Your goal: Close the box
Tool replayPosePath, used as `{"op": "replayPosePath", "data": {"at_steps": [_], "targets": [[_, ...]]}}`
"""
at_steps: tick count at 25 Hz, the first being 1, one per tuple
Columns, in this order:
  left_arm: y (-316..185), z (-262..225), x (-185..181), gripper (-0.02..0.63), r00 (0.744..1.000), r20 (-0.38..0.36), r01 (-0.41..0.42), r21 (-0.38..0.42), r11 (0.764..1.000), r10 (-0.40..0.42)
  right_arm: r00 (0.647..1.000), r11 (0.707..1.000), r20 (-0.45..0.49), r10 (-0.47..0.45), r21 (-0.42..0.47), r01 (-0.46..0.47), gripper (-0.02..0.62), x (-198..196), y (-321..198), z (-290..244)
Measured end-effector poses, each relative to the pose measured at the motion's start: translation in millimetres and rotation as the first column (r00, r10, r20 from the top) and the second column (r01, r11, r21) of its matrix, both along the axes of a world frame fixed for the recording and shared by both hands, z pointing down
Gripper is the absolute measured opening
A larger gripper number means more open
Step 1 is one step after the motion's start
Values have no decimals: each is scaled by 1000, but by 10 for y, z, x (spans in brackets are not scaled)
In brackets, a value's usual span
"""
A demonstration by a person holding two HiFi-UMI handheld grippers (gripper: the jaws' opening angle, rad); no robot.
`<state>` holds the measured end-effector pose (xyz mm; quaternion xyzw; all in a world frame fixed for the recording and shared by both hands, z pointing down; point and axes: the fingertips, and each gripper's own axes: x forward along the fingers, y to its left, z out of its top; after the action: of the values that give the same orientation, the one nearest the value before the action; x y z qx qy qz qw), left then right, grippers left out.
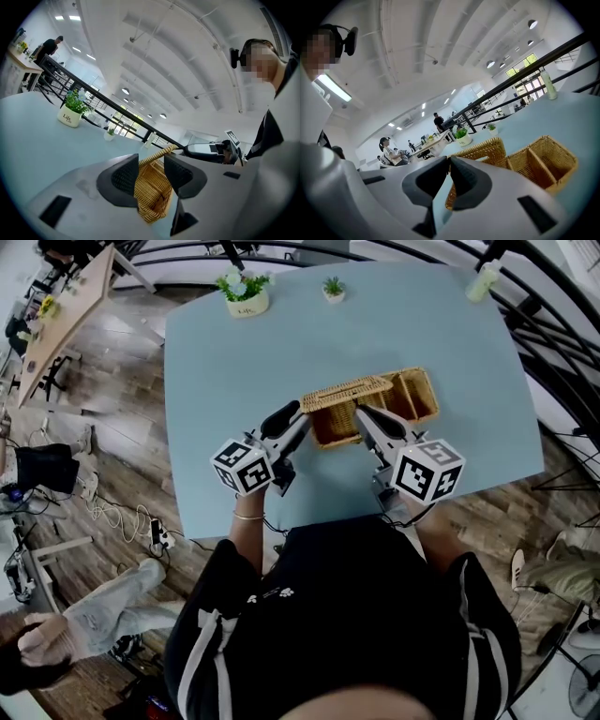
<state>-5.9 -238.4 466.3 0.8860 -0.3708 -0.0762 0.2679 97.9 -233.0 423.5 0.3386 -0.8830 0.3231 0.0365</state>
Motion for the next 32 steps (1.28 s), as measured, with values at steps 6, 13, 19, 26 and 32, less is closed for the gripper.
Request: {"op": "replayPosePath", "data": {"at_steps": [6, 13, 19, 26, 32], "targets": [[86, 55, 29, 150, 1000, -1, 7, -29, 1000, -7, 1000, 1000, 4, -4, -12, 4, 26, 59, 75, 28], [165, 170, 44, 150, 1000, -8, 18, -67, 998, -19, 1000, 999, 24, -3, -42, 4, 26, 89, 130, 101], [212, 263, 43, 150, 999, -4, 33, -95, 995, -33, 999, 998, 33, -7, -69, 10, 26, 117, 150, 158], [288, 320, 79, 150, 999, 1, 38, -112, 993, -39, 999, 996, 34, -14, -91, 17, 26, 153, 197, 245], [338, 326, 96, 150, 999, 6, 45, -115, 992, -45, 999, 993, 40, -15, -113, 20, 26, 190, 253, 313]]}}
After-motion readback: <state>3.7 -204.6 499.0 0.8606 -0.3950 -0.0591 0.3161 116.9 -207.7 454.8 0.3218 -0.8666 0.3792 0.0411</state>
